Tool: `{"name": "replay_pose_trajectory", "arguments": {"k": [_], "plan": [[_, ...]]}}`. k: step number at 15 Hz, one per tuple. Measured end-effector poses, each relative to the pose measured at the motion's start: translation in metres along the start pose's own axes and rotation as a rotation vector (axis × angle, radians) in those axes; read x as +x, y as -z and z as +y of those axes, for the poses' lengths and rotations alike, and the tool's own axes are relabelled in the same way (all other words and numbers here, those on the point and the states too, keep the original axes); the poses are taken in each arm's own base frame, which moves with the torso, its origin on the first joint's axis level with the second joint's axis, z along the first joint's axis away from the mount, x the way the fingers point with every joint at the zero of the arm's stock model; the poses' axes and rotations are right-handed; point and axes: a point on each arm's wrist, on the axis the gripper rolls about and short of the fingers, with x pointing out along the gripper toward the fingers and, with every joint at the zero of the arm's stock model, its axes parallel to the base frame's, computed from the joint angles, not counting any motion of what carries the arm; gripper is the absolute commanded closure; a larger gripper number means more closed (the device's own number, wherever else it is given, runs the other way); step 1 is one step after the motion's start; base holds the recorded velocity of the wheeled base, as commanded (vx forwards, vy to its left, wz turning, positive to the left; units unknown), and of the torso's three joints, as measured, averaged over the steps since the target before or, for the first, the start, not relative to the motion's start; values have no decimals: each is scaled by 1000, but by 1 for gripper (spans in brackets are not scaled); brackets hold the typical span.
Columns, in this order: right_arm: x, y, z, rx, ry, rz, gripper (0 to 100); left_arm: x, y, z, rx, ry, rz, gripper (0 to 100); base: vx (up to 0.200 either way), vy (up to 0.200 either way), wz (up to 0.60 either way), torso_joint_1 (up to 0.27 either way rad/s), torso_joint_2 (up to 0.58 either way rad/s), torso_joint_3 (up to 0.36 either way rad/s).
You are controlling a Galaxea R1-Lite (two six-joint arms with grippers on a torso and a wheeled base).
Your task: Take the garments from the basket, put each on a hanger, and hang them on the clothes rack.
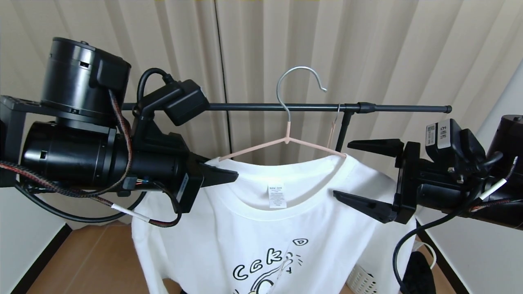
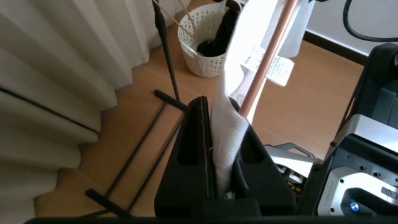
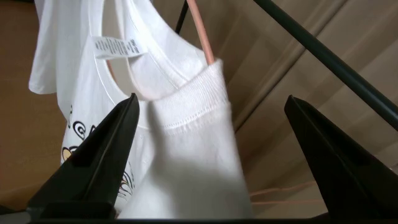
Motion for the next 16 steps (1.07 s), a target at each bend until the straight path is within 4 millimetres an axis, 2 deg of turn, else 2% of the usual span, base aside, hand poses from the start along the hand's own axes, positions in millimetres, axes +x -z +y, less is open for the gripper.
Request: {"name": "replay_pose_trajectory", "arguments": {"k": [4, 7, 11, 16], "plan": [[-4, 3, -2, -7, 16, 13, 0, -14, 16, 1, 1, -56, -46, 100, 0, 0, 0, 0, 0, 0], [-9, 10, -10, -109, 52, 41, 0, -28, 26, 0, 0, -111, -63, 100, 0, 0, 0, 0, 0, 0], [-13, 25, -15, -223, 70, 97, 0, -40, 28, -3, 7, -172, -88, 100, 0, 0, 0, 0, 0, 0], [-13, 36, -21, -235, 94, 143, 0, -49, 27, -5, 11, -233, -95, 100, 0, 0, 0, 0, 0, 0]]}}
